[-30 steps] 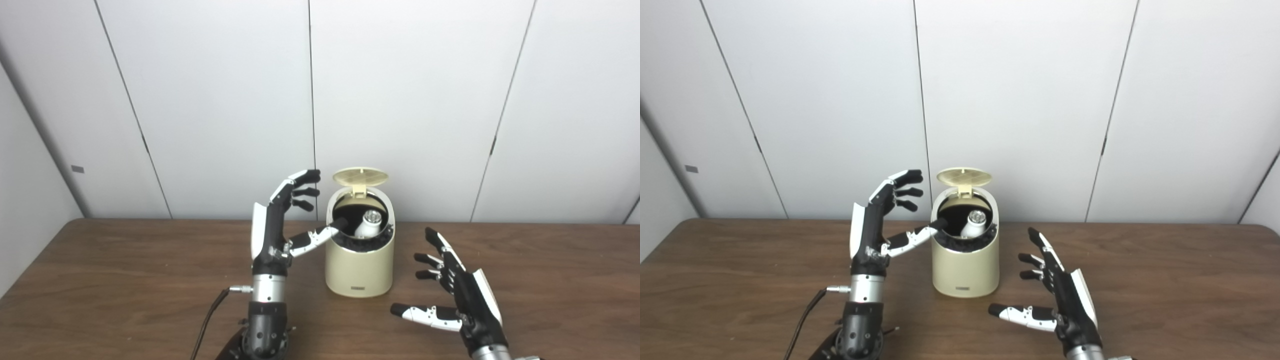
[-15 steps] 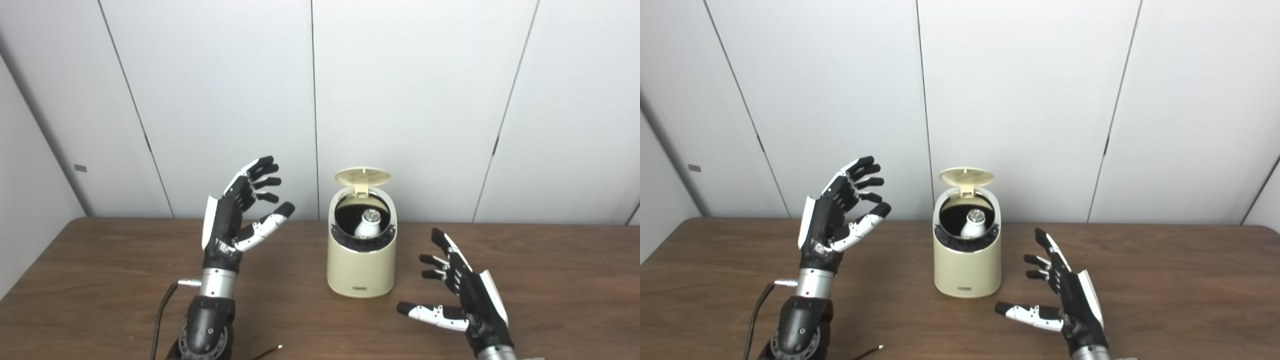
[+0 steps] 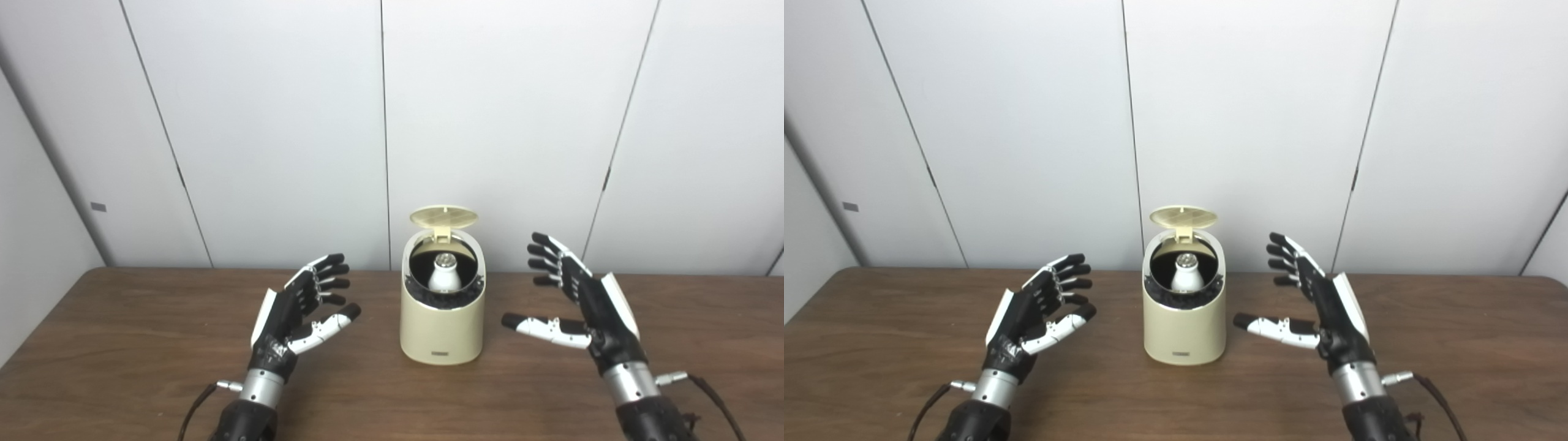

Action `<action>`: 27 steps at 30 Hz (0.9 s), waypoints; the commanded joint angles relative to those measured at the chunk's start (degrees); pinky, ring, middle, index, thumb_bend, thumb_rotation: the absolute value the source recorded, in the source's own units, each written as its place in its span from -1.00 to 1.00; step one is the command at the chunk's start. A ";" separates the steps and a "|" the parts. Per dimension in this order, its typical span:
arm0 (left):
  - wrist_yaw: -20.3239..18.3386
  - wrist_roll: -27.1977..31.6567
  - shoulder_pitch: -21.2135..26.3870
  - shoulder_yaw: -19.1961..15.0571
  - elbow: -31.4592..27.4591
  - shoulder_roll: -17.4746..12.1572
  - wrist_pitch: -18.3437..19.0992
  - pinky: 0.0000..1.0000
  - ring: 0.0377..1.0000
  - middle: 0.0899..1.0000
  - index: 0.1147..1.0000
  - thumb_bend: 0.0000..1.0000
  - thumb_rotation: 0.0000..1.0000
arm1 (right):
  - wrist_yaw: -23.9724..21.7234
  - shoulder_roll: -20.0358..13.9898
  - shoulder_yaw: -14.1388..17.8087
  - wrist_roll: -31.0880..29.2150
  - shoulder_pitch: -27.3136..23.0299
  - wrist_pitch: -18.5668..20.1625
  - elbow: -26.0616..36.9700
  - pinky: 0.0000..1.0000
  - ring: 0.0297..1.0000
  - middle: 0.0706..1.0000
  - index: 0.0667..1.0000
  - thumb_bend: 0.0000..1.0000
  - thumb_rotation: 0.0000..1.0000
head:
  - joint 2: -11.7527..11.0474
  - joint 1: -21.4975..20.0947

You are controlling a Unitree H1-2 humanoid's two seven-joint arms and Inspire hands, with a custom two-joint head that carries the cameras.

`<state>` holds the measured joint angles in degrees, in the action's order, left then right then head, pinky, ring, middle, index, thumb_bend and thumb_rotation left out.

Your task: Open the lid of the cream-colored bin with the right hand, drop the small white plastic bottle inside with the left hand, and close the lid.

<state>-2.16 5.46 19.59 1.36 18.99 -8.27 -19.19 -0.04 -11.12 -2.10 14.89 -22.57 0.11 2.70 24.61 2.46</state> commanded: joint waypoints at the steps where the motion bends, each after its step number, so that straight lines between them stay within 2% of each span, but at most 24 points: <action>1: -0.24 0.11 1.75 -0.83 0.09 0.27 -3.36 0.24 0.45 0.54 0.59 0.38 -0.56 | -1.17 -0.78 -0.49 0.80 -3.88 0.36 2.07 0.44 0.62 0.60 0.64 0.45 -0.23 | -0.10 -0.32; 4: 0.12 -1.49 1.68 -1.13 2.25 1.16 -4.43 0.28 0.45 0.54 0.61 0.39 -0.48 | -2.68 -2.53 -1.43 3.09 -7.95 3.02 2.29 0.39 0.61 0.57 0.59 0.49 -0.20 | -0.50 -1.05; 6: -0.26 -1.16 1.76 -1.32 3.32 1.68 -4.79 0.29 0.45 0.53 0.61 0.38 -0.52 | -4.07 -3.50 -2.21 4.81 -10.04 5.70 2.64 0.37 0.60 0.59 0.59 0.54 -0.19 | -0.78 -1.26; 10: -0.60 -0.99 1.76 -1.60 4.84 2.63 -5.99 0.27 0.45 0.53 0.62 0.41 -0.52 | -7.89 -5.35 -4.13 6.48 -14.62 9.58 1.93 0.44 0.65 0.63 0.64 0.58 -0.05 | -1.04 -1.38; 14: -1.03 -0.81 1.94 -1.78 5.94 3.41 -6.66 0.29 0.45 0.53 0.62 0.44 -0.53 | -10.73 -7.45 -6.28 8.29 -18.46 9.82 0.60 0.46 0.67 0.67 0.67 0.51 0.20 | -1.22 -1.38; 17: -1.58 -0.27 2.14 -1.96 6.38 3.93 -6.94 0.31 0.47 0.54 0.62 0.40 -0.59 | -12.99 -8.27 -7.70 9.57 -21.46 11.79 0.17 0.57 0.73 0.74 0.71 0.47 0.40 | -1.27 -1.31; 24: -2.04 -0.19 2.78 -2.28 7.29 4.24 -7.01 0.35 0.47 0.52 0.62 0.39 -0.61 | -16.05 -8.96 -9.90 11.30 -25.63 12.28 -1.68 0.52 0.74 0.73 0.68 0.42 0.48 | -1.29 -1.32; 27: -2.46 -0.10 2.95 -2.63 7.60 4.39 -7.08 0.36 0.49 0.55 0.65 0.40 -0.62 | -17.53 -9.35 -11.33 12.51 -27.11 11.97 -2.76 0.60 0.80 0.70 0.65 0.42 0.53 | -1.21 -1.19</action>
<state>-4.60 4.82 22.35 -1.22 25.74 -4.57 -23.90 -17.50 -19.32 -13.47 26.71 -45.78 13.16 -1.11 23.29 1.23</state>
